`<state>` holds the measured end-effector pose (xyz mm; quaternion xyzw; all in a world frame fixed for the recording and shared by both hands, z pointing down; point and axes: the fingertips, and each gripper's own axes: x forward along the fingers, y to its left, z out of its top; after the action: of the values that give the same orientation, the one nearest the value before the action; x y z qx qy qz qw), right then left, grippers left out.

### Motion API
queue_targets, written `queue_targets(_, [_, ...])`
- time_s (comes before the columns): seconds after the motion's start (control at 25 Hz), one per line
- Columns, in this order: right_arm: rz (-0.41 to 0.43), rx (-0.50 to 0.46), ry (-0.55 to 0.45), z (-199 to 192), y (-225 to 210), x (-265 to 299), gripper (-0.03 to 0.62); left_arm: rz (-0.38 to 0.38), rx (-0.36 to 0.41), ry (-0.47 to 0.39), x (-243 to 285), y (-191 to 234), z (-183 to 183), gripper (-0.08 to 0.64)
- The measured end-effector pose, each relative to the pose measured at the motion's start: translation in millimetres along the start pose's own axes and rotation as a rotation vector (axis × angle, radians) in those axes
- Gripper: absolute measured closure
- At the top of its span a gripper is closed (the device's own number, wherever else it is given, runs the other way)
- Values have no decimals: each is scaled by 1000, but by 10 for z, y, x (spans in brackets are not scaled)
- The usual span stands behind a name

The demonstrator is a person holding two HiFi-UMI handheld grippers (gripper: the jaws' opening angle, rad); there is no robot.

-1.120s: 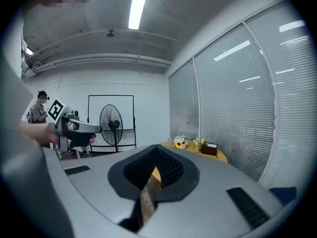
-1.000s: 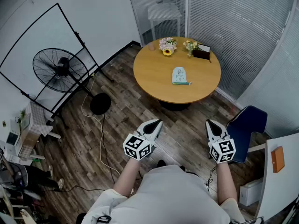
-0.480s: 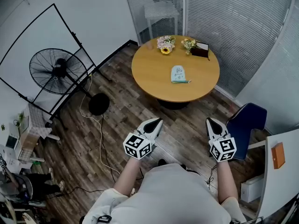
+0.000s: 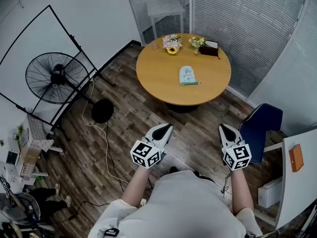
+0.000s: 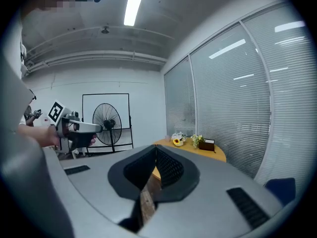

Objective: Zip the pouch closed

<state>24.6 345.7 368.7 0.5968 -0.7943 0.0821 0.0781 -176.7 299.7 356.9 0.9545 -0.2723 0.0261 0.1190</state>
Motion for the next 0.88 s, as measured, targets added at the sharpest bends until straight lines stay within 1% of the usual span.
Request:
queue_targets(0.24, [-16,11,-1,-50,149,101,583,-12,-13,21,-60,180,-79,536])
queue_targets(0.4, [-11,24,-21,-60,278,158,579,-28,-22,39,-96,282,-130,485])
queue_targets(0.48, [-17,31,-27,-63,328,182,559,-37,-26,43,-117,324,-139,469])
queue_targets(0.56, [-29,36,-28,-70,360,204,540,-45,-27,49,-132,364,-151,465])
queue_targets(0.76, [-58,46,-18,-111,367,225,540,-60,-27,70,-122,435,-211,465])
queue_targets(0.88, [-59,42,1,-183,355,255,540,-70,-36,70,-93,464,-245,465])
